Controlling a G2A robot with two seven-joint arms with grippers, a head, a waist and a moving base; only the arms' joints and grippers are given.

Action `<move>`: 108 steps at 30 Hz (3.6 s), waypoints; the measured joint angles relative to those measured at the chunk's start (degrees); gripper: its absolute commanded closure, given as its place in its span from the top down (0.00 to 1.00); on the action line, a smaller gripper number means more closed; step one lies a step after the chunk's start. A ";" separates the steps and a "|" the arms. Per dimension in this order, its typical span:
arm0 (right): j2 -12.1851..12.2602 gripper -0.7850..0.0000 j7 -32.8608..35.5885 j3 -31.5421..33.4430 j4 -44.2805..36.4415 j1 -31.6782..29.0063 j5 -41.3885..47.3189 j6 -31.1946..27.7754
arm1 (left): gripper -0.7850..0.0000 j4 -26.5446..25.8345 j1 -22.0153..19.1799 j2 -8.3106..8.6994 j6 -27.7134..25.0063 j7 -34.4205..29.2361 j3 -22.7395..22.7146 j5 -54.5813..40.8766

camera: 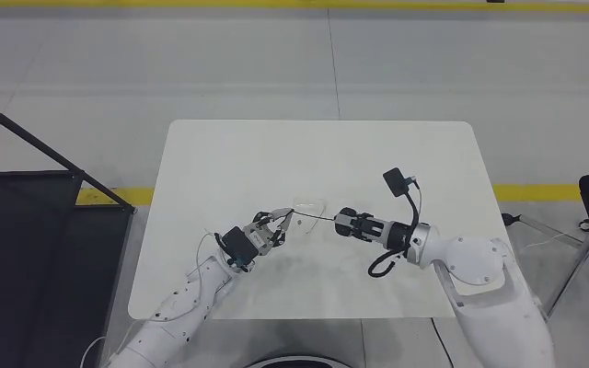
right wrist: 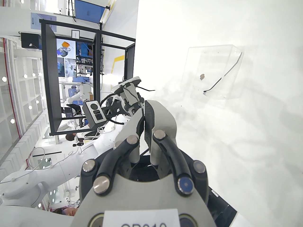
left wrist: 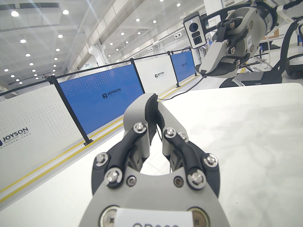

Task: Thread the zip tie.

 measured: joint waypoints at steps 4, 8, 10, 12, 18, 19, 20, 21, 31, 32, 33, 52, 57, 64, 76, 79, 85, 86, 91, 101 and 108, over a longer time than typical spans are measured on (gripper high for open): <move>0.10 0.00 -0.18 0.07 0.09 0.01 0.48 0.26 | 0.00 0.00 0.00 0.00 0.00 0.00 0.00 0.00; 0.20 0.00 -0.32 0.12 0.20 0.14 0.82 0.64 | 0.00 0.00 0.00 0.00 0.00 0.00 0.00 0.00; 0.26 0.00 -0.36 0.09 0.26 0.22 0.93 0.71 | 0.00 0.00 0.00 0.00 0.00 0.00 0.00 0.00; 0.31 0.00 -0.47 0.04 0.34 0.29 1.05 0.85 | 0.00 0.00 0.00 0.00 0.00 0.00 0.00 0.00; 0.45 0.00 -0.62 -0.11 0.46 0.47 1.35 1.02 | 0.00 0.00 0.00 0.00 0.00 0.00 0.00 0.00; 0.47 0.00 -0.67 -0.14 0.48 0.49 1.43 1.01 | 0.00 0.00 0.00 0.00 0.00 0.00 0.00 0.00; 0.49 0.00 -0.68 -0.16 0.49 0.51 1.48 0.98 | 0.00 0.00 0.00 0.00 0.00 0.00 0.00 0.00; 0.52 0.00 -0.67 -0.20 0.51 0.53 1.52 0.93 | 0.00 0.00 0.00 0.00 0.00 0.00 0.00 0.00; 0.91 0.00 -1.08 0.17 -0.71 -0.56 1.46 0.16 | 0.00 0.00 0.00 0.00 0.00 0.00 0.00 0.00; 0.96 0.00 -1.21 0.36 -1.04 -0.89 1.40 0.02 | 0.00 0.00 0.00 0.00 0.00 0.00 0.00 0.00; 1.02 0.00 -1.36 0.57 -1.36 -1.21 1.35 -0.07 | 0.00 0.00 0.00 0.00 0.00 0.00 0.00 0.00; 1.26 0.00 -2.15 0.91 -2.11 -2.45 1.48 -0.46 | 0.00 -0.65 0.37 -0.04 0.06 -1.26 -0.21 -0.52; 1.46 0.00 -1.45 0.90 -2.63 -2.89 1.61 -0.63 | 0.00 -1.21 0.78 -0.16 0.04 -2.01 -0.66 -1.08; 1.60 0.00 -1.48 0.20 -2.77 -2.71 1.24 -0.09 | 0.00 -1.41 1.05 -0.29 -0.03 -1.42 -1.04 -0.85; 1.61 0.00 -1.59 -0.84 -1.07 -0.67 3.13 1.13 | 0.00 -1.54 1.27 -0.44 -0.19 -1.45 -1.26 -0.23; 1.67 0.00 -1.65 -0.91 -0.96 -0.57 3.20 1.35 | 0.00 -1.54 1.26 -0.44 -0.19 -1.44 -1.26 -0.24; 1.76 0.00 -1.56 -1.09 -0.62 -0.12 3.63 1.76 | 0.00 -1.54 1.26 -0.44 -0.19 -1.44 -1.26 -0.25; 1.78 0.00 -1.56 -1.12 -0.59 -0.07 3.70 1.81 | 0.00 -1.54 1.26 -0.44 -0.19 -1.44 -1.26 -0.25; 1.86 0.00 -1.48 -1.28 -0.38 0.22 4.05 1.88 | 0.00 -1.54 1.26 -0.44 -0.19 -1.44 -1.26 -0.25; 1.98 0.00 -1.52 -1.79 0.36 1.15 4.47 2.58 | 0.00 -1.54 1.26 -0.44 -0.19 -1.44 -1.26 -0.25; 2.08 0.00 -1.74 -1.81 0.69 1.41 5.16 2.82 | 0.00 -1.54 1.26 -0.44 -0.19 -1.44 -1.26 -0.25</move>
